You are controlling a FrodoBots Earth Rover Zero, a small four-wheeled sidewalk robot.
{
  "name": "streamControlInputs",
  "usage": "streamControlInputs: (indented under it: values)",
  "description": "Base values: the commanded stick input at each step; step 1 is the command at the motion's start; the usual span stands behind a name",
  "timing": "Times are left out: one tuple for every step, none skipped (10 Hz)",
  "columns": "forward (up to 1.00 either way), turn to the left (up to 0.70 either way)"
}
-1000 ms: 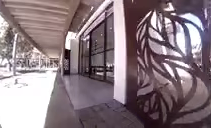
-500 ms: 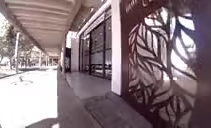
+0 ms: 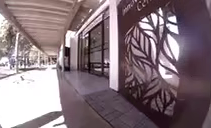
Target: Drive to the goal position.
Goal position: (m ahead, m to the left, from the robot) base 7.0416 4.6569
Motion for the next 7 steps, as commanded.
streamControlInputs:
  values:
    - [-0.54,0.0]
    - [-0.25,0.0]
    - [0.0,0.0]
    - [0.0,0.0]
    - [0.0,0.0]
    - [0.0,0.0]
    - [0.0,0.0]
